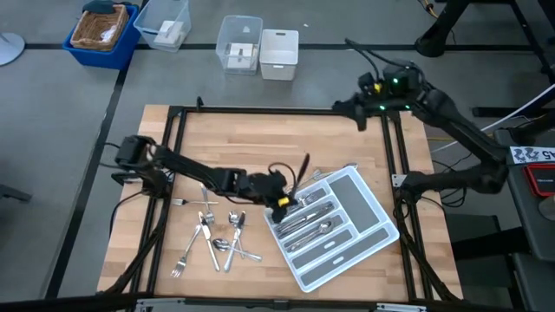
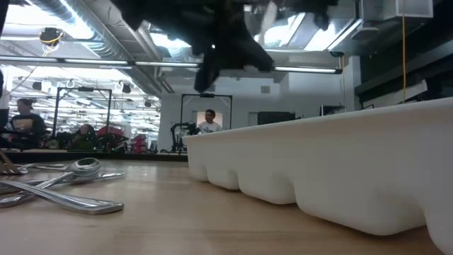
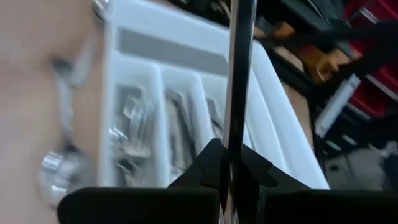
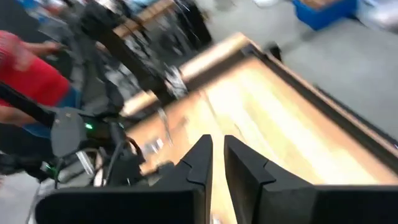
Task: Sort silverware
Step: Put the silver table knife into the silverware tray
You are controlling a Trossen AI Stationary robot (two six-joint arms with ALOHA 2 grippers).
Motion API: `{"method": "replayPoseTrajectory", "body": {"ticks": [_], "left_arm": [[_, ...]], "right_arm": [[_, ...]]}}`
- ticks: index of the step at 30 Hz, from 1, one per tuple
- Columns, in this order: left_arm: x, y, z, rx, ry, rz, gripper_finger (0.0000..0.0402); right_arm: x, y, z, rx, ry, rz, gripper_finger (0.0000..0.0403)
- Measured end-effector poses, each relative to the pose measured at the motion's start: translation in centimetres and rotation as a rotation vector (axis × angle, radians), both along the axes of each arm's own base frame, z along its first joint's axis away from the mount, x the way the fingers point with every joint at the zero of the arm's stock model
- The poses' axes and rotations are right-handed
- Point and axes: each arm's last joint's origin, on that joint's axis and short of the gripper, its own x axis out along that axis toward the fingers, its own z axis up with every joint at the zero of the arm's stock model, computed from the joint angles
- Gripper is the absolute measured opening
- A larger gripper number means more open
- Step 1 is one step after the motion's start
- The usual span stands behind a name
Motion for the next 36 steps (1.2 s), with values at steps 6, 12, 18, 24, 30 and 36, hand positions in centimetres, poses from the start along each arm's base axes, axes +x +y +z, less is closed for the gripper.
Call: {"method": "replayPoseTrajectory", "body": {"ticks": [6,12,18,24,30,36], "left_arm": [[0.5,-3.0,-3.5,-0.094,0.094,-0.06,0.0011],[0.1,-6.0,-6.4,-0.095,0.177,-0.069,0.0009],[0.2,-6.4,-7.6,-0.017,0.18,0.009,0.0015],[0.3,-6.1,-7.9,0.034,0.183,0.005,0.0021],[0.3,-6.2,-8.1,0.063,0.186,-0.012,0.0014],[0.3,-5.9,-8.1,0.051,0.188,-0.001,0.0031]], "right_arm": [[-3.1,2.0,-0.7,0.035,0.179,-0.093,0.0044],[-4.5,2.9,-0.8,0.019,0.24,-0.112,0.0044],[-4.6,3.0,-0.8,0.004,0.24,-0.105,0.0044],[-4.3,2.7,-2.0,0.025,0.272,-0.102,0.0044],[-3.9,2.4,-4.2,0.064,0.331,-0.097,0.0044],[-3.6,2.2,-6.3,0.097,0.381,-0.092,0.0044]]}}
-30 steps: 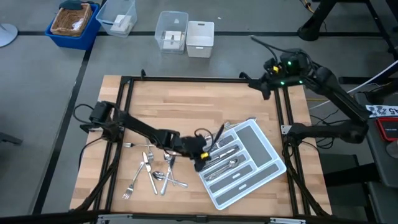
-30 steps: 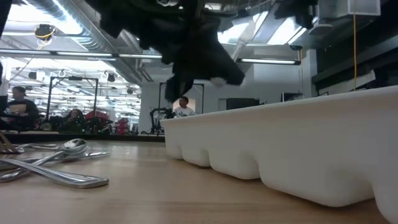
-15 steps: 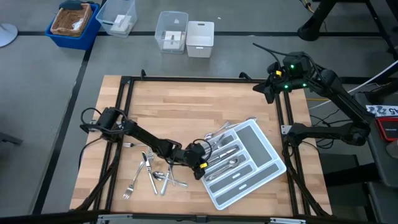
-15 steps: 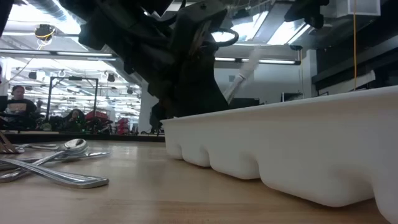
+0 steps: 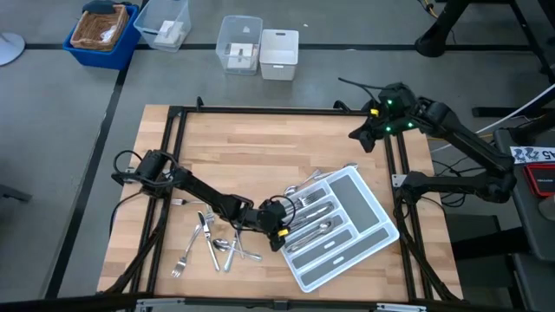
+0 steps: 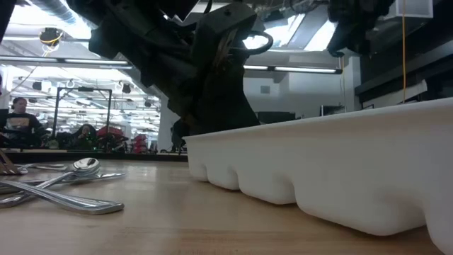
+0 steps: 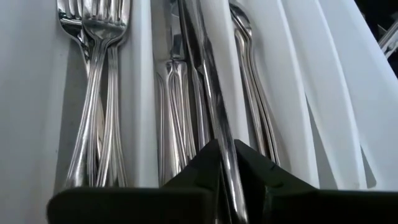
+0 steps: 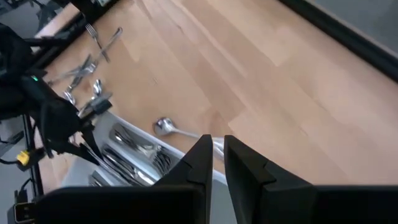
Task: Sort silverware
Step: Put the silver table knife into the silverware tray, then put the silver spoon into the silverware tray
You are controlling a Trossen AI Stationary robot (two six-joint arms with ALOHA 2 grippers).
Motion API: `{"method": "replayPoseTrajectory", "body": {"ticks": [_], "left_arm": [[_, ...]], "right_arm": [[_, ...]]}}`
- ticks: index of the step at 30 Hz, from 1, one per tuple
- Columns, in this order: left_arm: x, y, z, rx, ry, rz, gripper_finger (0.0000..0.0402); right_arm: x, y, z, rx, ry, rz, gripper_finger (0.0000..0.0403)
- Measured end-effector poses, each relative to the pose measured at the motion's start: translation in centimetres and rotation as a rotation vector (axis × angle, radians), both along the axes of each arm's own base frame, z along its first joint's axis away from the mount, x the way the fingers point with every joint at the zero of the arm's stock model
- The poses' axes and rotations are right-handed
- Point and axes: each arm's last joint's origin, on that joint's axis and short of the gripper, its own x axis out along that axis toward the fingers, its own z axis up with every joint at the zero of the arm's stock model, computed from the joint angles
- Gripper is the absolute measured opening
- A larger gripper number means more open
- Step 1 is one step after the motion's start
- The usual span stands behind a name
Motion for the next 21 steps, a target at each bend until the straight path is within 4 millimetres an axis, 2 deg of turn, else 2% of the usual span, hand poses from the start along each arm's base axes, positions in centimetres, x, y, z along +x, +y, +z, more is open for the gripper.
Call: {"method": "replayPoseTrajectory", "body": {"ticks": [14,21], "left_arm": [[0.0,0.1,0.5,-0.092,-0.01,0.058,0.0098],[0.1,1.6,3.3,-0.112,-0.085,0.083,0.0107]], "right_arm": [[0.2,-0.1,-3.3,0.016,0.09,0.053,0.0044],[0.0,-0.2,-4.6,0.01,0.151,0.03,0.0044]]}}
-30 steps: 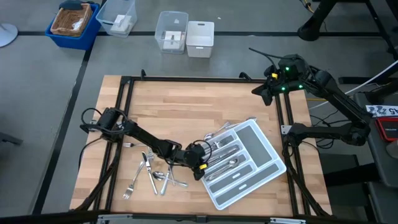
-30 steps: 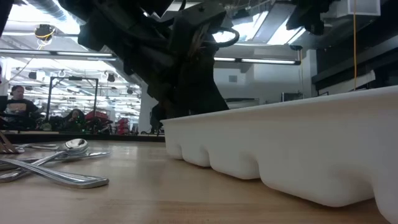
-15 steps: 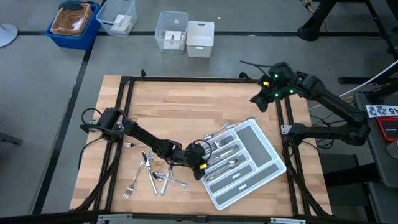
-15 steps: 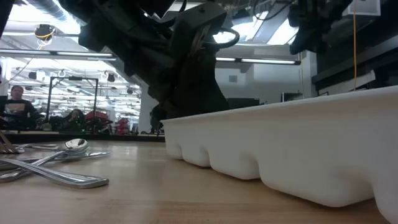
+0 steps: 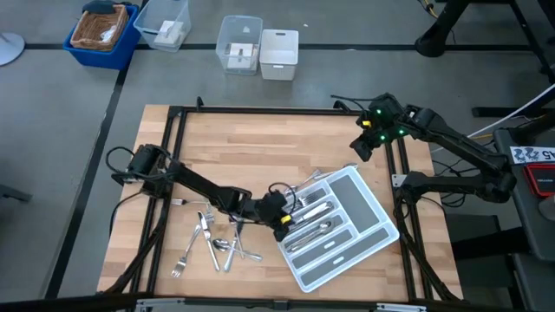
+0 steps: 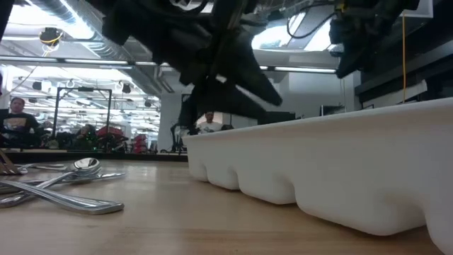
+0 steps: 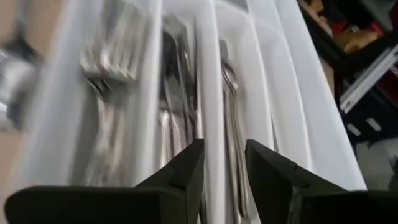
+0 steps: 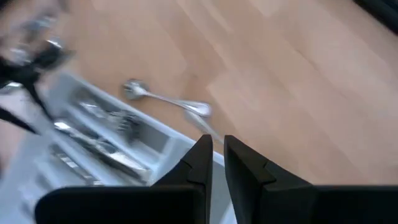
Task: Sort silverware
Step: Put the silver spoon into the silverware tray
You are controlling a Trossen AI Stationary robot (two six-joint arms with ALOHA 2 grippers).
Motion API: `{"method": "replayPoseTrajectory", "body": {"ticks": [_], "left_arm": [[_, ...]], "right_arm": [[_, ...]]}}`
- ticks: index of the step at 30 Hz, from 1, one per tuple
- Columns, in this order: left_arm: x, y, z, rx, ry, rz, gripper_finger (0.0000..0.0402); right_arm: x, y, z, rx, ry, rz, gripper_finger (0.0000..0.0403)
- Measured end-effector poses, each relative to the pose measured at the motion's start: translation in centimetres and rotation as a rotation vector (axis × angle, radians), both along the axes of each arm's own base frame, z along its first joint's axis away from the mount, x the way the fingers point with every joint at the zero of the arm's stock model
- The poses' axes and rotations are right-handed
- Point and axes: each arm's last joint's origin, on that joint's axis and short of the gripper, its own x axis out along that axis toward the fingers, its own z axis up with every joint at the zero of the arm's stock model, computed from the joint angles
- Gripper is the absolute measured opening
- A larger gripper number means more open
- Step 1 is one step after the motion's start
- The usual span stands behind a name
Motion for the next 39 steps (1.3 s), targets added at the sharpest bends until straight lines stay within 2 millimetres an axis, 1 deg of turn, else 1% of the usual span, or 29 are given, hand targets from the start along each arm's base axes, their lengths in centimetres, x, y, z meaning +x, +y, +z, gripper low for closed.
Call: {"method": "replayPoseTrajectory", "body": {"ticks": [5,10,13,18,22,26,29,34,37,39], "left_arm": [[-0.1,1.6,2.4,0.056,-0.065,-0.006,0.0107],[-0.2,3.5,4.1,0.147,-0.099,-0.015,0.0107],[-0.3,5.0,5.1,0.209,-0.121,-0.021,0.0107],[-0.3,8.0,5.9,0.254,-0.128,-0.035,0.0107],[-0.5,10.5,5.9,0.246,-0.102,-0.028,0.0107],[-0.7,12.4,5.6,0.201,-0.067,-0.049,0.0107],[-1.0,13.4,5.4,0.157,-0.049,-0.088,0.0107],[-1.3,14.3,5.0,0.132,-0.012,-0.14,0.0107],[-1.4,14.4,4.9,0.125,-0.003,-0.144,0.0107],[-1.4,14.4,4.9,0.135,0.005,-0.153,0.0107]], "right_arm": [[-0.2,-0.2,-1.6,-0.039,0.098,-0.061,0.0044],[-0.4,-0.2,-3.8,0.015,0.171,-0.118,0.0048],[-0.2,-0.4,-5.1,0.067,0.22,-0.16,0.0066],[0.8,-1.3,-7.3,0.121,0.32,-0.222,0.0116],[1.7,-1.9,-9.6,0.179,0.412,-0.225,0.0138],[2.4,-2.7,-12.1,0.227,0.489,-0.229,0.0138],[2.6,-3.6,-13.4,0.255,0.52,-0.255,0.0132],[1.9,-5.3,-14.5,0.305,0.539,-0.32,0.0129],[1.3,-5.9,-14.6,0.379,0.496,-0.336,0.0129],[1.0,-6.2,-14.6,0.41,0.461,-0.31,0.0129]]}}
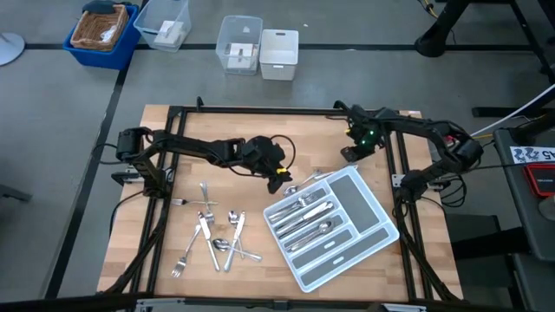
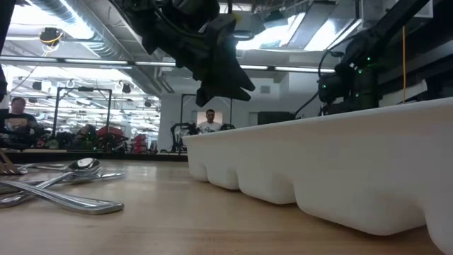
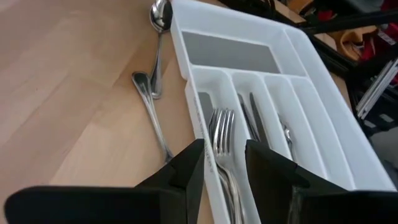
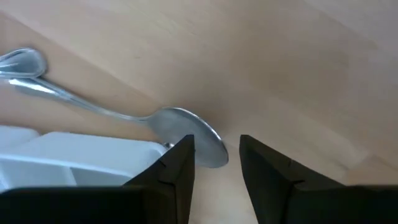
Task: Sort silverware
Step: Put the silver spoon into the silverware tray
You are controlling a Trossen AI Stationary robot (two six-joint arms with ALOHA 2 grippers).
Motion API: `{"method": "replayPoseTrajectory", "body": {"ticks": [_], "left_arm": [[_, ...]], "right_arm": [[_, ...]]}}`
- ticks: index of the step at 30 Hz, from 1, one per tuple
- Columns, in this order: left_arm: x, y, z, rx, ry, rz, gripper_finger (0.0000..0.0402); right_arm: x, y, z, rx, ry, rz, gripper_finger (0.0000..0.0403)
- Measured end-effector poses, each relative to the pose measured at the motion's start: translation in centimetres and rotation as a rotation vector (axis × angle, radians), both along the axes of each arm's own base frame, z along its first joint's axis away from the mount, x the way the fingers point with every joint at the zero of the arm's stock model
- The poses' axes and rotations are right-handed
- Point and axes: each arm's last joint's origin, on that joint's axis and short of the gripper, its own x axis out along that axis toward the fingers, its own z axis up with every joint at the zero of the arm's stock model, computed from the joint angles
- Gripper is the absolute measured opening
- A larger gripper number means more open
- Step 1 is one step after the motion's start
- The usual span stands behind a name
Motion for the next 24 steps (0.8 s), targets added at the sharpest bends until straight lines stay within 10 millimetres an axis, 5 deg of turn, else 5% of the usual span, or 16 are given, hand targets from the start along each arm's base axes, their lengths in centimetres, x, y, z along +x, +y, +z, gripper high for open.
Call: {"method": "replayPoseTrajectory", "body": {"ticks": [14,24], "left_arm": [[0.0,0.0,0.0,-0.047,0.006,0.028,0.0107],[0.0,0.0,0.0,-0.064,0.007,0.041,0.0107]], "right_arm": [[-2.3,-1.4,0.0,0.07,-0.11,0.018,0.0128],[-4.2,-0.5,-2.6,0.137,-0.163,-0.004,0.0128]]}}
